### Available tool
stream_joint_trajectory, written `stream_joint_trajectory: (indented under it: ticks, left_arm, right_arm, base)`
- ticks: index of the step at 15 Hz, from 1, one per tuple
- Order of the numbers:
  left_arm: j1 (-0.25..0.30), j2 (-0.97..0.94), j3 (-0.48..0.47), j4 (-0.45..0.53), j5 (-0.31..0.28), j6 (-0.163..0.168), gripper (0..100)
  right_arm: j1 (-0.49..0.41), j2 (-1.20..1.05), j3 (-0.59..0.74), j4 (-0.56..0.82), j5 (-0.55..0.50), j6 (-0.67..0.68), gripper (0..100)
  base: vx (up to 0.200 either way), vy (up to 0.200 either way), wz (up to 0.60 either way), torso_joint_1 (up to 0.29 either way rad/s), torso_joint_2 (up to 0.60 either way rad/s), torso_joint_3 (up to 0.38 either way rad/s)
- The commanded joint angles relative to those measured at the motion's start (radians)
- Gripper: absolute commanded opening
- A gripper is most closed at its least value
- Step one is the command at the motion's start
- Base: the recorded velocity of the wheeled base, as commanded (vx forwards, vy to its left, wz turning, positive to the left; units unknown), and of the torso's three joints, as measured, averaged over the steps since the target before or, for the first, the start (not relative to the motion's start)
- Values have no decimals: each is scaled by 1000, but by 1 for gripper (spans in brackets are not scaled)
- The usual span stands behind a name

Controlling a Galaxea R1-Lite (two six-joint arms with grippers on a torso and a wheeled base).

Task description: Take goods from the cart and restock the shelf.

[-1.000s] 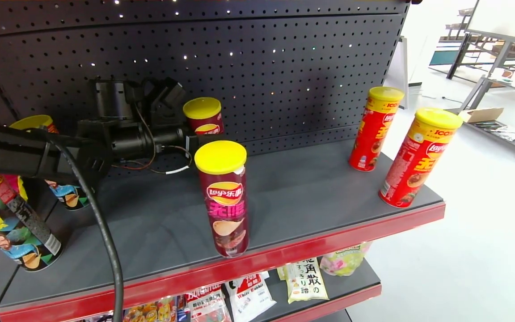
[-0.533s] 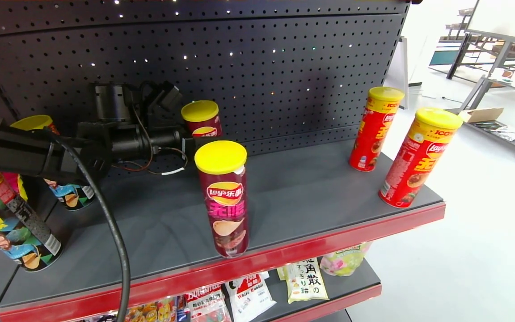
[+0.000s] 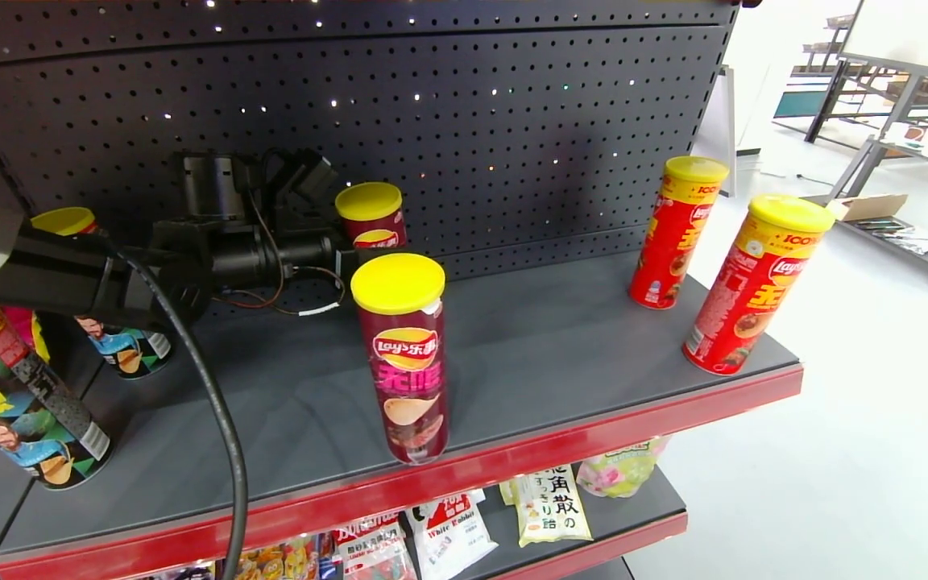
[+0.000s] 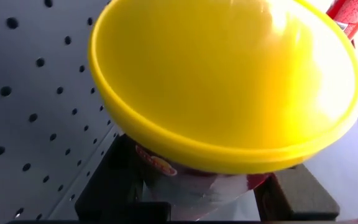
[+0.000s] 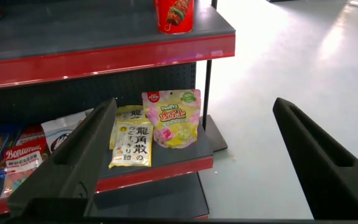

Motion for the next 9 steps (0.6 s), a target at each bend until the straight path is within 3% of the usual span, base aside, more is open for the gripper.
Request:
stream_joint_trajectory:
  ticks: [1, 9]
  left_arm:
    - [-4, 7, -13, 0, 0, 0, 0]
    - [-6, 11, -10, 6, -6, 6, 0]
  right_arm:
    - [0, 2, 0, 0, 2, 0, 100]
    - [1, 2, 0, 0, 0, 0, 100]
  base:
    - [0, 0, 0, 0, 0, 0]
    - [0, 0, 0, 0, 0, 0]
